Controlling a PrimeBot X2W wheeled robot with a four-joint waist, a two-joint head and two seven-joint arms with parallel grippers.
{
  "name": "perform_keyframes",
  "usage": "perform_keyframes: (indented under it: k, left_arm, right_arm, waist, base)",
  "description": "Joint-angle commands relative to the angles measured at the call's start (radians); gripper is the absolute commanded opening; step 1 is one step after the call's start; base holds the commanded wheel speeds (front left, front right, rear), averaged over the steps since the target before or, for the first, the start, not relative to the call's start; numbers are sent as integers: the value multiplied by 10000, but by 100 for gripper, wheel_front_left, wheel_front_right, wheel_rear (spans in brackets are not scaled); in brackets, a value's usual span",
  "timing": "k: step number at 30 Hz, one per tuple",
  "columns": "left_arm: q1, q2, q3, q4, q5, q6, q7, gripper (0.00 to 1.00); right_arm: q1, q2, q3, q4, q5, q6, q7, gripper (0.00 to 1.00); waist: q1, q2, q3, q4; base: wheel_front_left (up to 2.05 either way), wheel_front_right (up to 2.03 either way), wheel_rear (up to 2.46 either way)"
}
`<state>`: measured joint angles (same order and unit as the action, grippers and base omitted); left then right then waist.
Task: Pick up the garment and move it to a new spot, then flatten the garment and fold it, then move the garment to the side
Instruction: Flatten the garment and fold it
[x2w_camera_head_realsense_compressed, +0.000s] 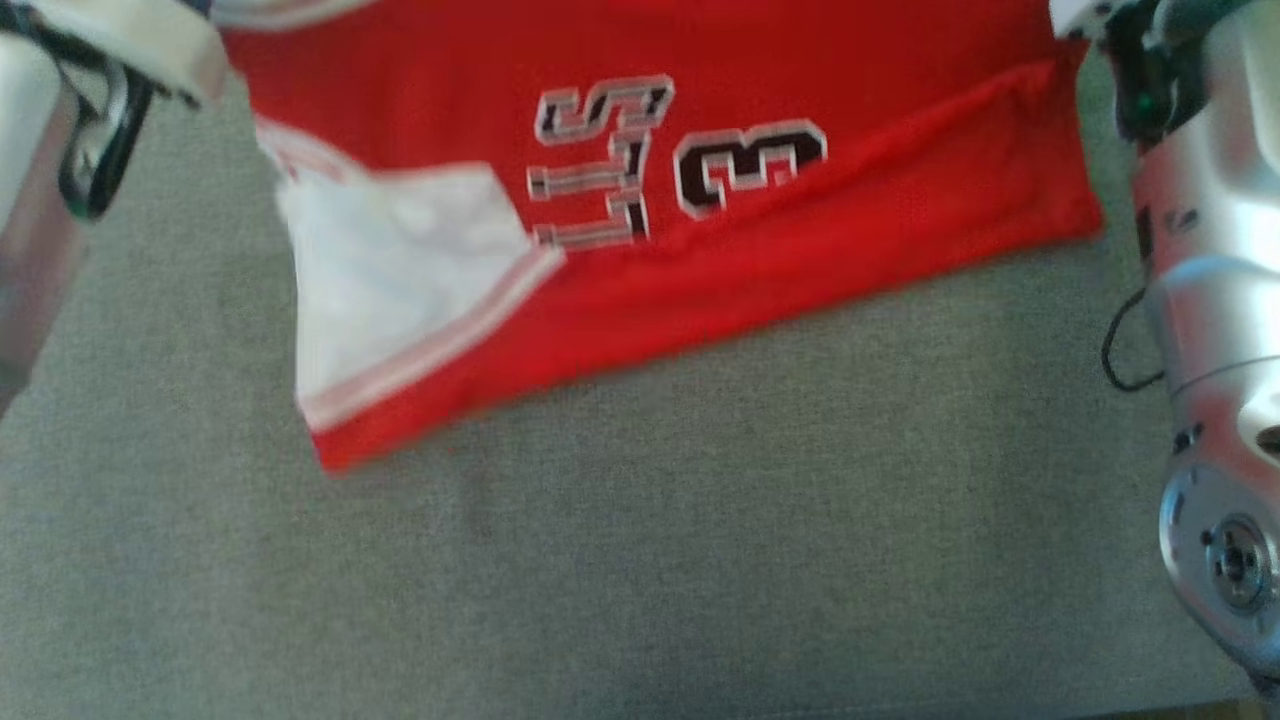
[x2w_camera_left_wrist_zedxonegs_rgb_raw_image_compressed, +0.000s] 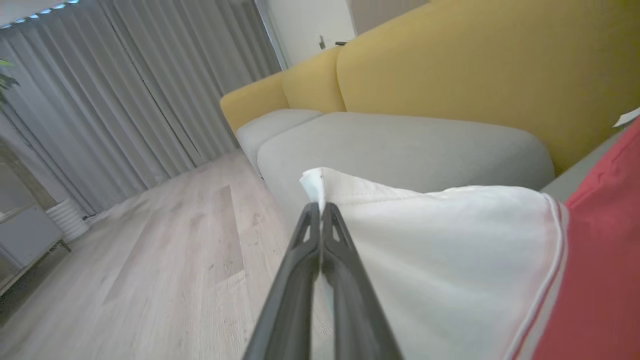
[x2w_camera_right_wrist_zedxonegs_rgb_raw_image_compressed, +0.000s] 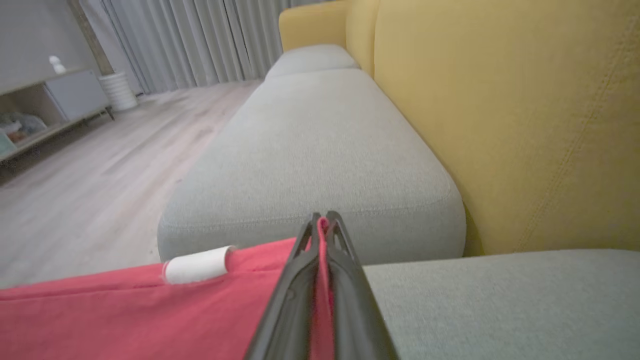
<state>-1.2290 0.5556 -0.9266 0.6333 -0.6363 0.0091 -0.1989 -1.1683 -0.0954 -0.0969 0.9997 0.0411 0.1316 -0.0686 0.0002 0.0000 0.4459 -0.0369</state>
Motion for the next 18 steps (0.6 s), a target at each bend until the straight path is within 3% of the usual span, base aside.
perform_keyframes:
  k: [1, 9, 18]
  left_arm:
    - [-777, 205, 611, 256, 164, 76, -276, 0]
    - [-407, -467, 407, 1219, 361, -389, -588, 0]
    - [889, -485, 329, 848, 483, -595, -624, 0]
  right_arm:
    - [-544, 125, 282, -378, 397, -9, -320, 0]
    - [0, -320, 1230, -25, 1594, -9, -426, 0]
    - [1223, -1139, 2772, -67, 2910, -9, 243, 0]
  waist:
    - [-2, 0, 6, -17]
    - [-2, 0, -339, 181]
    - [-2, 0, -926, 556]
  base:
    - [0, 0, 0]
    - [0, 0, 0]
    - [0, 0, 0]
